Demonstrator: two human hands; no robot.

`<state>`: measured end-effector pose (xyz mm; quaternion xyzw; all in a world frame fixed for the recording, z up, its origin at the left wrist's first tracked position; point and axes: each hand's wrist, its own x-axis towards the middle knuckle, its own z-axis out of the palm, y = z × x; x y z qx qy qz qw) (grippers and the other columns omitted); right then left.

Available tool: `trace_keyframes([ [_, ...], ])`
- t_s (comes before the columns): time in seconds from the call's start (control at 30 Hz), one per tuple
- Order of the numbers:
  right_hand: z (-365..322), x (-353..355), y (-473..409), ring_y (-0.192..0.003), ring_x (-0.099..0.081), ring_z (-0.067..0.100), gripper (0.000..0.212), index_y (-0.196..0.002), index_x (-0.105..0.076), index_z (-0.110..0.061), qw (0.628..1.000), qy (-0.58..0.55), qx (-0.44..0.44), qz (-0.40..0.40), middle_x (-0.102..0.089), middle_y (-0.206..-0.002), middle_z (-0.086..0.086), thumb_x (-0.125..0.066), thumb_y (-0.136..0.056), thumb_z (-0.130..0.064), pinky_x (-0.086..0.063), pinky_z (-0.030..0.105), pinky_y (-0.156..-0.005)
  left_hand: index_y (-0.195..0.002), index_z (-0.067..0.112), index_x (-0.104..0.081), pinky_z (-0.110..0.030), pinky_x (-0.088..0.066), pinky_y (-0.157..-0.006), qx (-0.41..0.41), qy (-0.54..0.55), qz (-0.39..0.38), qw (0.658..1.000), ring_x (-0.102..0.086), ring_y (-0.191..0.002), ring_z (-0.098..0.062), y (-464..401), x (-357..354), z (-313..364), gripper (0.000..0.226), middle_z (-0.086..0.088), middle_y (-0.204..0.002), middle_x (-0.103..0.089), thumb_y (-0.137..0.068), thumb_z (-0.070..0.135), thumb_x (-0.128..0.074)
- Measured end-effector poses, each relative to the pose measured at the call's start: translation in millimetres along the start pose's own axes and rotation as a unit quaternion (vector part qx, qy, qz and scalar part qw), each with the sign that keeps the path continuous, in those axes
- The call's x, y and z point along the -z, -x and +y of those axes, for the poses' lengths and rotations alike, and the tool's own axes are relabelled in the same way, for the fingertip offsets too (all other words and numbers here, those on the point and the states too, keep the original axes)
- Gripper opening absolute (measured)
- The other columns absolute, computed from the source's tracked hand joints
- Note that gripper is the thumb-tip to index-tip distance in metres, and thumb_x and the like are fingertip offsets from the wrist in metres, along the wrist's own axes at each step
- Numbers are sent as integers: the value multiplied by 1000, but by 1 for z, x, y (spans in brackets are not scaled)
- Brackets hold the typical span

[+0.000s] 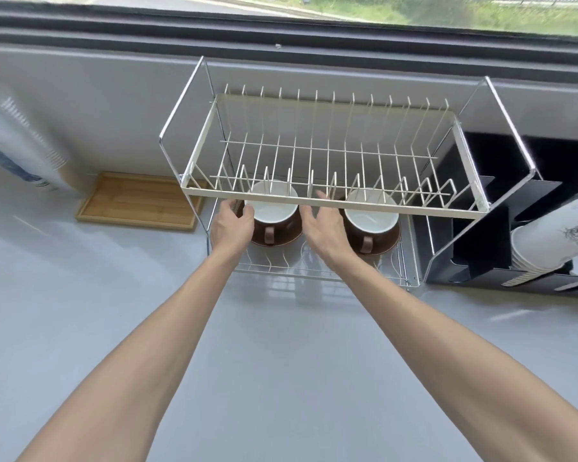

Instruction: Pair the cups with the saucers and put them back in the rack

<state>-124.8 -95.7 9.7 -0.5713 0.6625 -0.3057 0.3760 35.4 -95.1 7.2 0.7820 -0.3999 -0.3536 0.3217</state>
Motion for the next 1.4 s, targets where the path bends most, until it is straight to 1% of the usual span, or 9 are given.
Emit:
trace_keyframes([
  [0.17,-3,-22,-22,-143,-38,29,71,-152,-38,-18,992,-64,-107,-27,-45,-154,5,-42,-96,-61,-32,47,-118,-142,21,-51,-48,-52,-104,36,53,-50,997,-59,-124,-30,-19,-5,-7,54,-3,-140,-60,-94,45,-53],
  [0.3,5,-31,-28,-117,-52,25,74,-145,-47,-22,986,-79,-147,-15,-58,-135,6,-43,-89,-71,-42,48,-112,-137,24,-57,-49,-53,-102,55,96,-63,992,-61,-122,-28,-24,-9,-16,54,2,-131,-62,-88,46,-53],
  [0.4,8,-33,-29,-130,-50,27,63,-145,-48,-20,987,-80,-137,-16,-55,-142,7,-42,-96,-60,-40,41,-111,-139,26,-56,-49,-53,-103,58,104,-68,991,-59,-126,-27,-24,-9,-18,64,1,-139,-61,-81,52,-51],
  [0.57,7,-37,-28,-104,-58,30,50,-132,-57,-4,986,-71,-146,-26,-64,-122,14,-39,-101,-39,-48,43,-96,-138,29,-58,-49,-55,-100,54,118,-71,989,-61,-125,-28,-26,-8,-23,68,-1,-139,-62,-76,54,-52],
  [0.7,8,-32,-23,-122,-55,31,44,-135,-57,-8,987,-81,-136,-21,-61,-134,12,-39,-103,-33,-42,38,-98,-136,29,-59,-49,-56,-98,50,125,-72,988,-63,-120,-29,-19,-10,-22,60,-2,-133,-64,-80,50,-53],
  [0.87,11,-31,-19,-126,-54,28,44,-136,-57,-12,987,-83,-132,-22,-61,-136,7,-39,-103,-34,-40,34,-98,-135,28,-60,-43,-55,-99,27,106,-66,992,-61,-114,-22,-13,-14,-20,41,5,-119,-62,-96,38,-53],
  [1.1,12,-29,-18,-123,-55,26,41,-134,-58,-11,987,-94,-126,-19,-62,-134,6,-40,-104,-32,-37,30,-92,-137,28,-57,-47,-58,-95,29,99,-67,992,-62,-115,-26,-15,-18,-21,41,4,-119,-60,-97,38,-51],
  [1.3,8,-17,-13,-131,-52,27,43,-141,-52,-13,991,-58,-118,-34,-57,-142,6,-41,-105,-34,-38,32,-105,-148,24,-43,-51,-51,-105,22,20,-85,996,-55,-128,-31,-14,-10,-20,59,-3,-145,-54,-96,51,-48],
  [1.4,9,-9,-9,-128,-54,30,46,-142,-50,-13,992,-24,-115,-40,-57,-143,7,-42,-103,-37,-44,45,-108,-147,21,-43,-52,-48,-106,-3,-51,-107,993,-54,-130,-34,-10,-1,-18,58,-8,-147,-54,-98,50,-46],
])
